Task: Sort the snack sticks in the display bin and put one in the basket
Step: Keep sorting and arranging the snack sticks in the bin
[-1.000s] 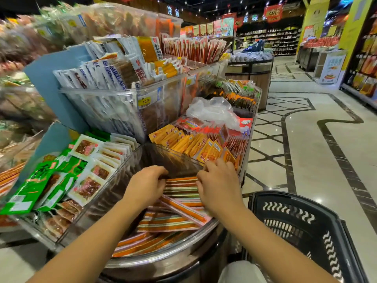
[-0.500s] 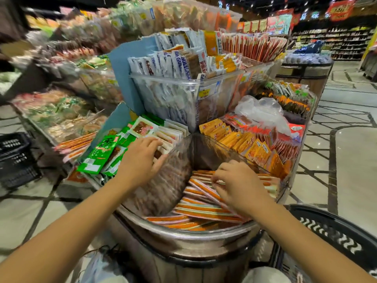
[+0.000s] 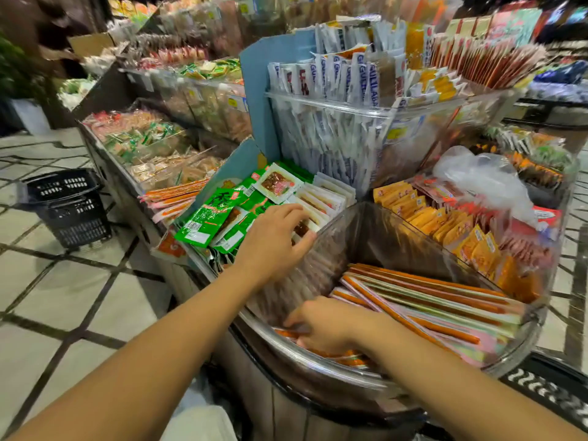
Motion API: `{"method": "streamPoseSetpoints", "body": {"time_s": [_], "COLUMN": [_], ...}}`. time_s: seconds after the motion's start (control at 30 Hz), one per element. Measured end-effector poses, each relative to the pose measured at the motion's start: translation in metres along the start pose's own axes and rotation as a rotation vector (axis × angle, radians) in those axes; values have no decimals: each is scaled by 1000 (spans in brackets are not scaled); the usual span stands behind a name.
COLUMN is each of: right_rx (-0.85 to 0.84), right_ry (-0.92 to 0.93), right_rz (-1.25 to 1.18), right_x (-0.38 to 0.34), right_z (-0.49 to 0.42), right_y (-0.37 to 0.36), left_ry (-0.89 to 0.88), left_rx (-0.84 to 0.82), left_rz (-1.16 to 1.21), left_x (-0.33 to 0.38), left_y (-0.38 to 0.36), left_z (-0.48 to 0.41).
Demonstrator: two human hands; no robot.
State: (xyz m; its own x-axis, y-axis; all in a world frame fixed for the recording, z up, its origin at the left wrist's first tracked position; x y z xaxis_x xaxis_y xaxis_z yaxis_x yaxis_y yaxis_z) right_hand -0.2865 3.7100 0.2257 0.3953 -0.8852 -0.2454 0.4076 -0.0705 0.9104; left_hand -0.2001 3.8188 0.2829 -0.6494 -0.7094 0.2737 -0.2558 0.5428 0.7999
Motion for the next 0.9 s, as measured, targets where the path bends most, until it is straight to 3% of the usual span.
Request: {"method": "streamPoseSetpoints", "body": {"time_s": [0.5,0.67,0.9], "right_rx": [193,396,861], "right_ry": [36,68,55], "right_rz": [-64,-459,-890], "right_x": [11,15,27], "right_z": [3,26,85], "right_y": [4,21,69], "left_ry": [5,14,-16], "left_rx": [-4,-10,-2], "left_rz": [5,-5,-19], "left_x": [-2,-3,-1], "left_y": [-3,-4,-5], "left_z": [-1,-1,-3]}}
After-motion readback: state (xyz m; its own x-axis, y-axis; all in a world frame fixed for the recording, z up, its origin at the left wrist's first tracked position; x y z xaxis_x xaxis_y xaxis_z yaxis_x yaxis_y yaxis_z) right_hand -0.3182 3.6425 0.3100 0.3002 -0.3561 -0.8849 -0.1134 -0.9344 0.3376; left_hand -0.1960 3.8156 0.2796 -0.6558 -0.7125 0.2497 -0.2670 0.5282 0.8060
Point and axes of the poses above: each hand's wrist, its own z-axis away from the middle knuckle, its own y-axis out of the back of the hand, x = y × z, the point moved 3 cm from there along -z, towards the middle knuckle, and after that the axes turned 1 degree about y, right-handed, at the moved point
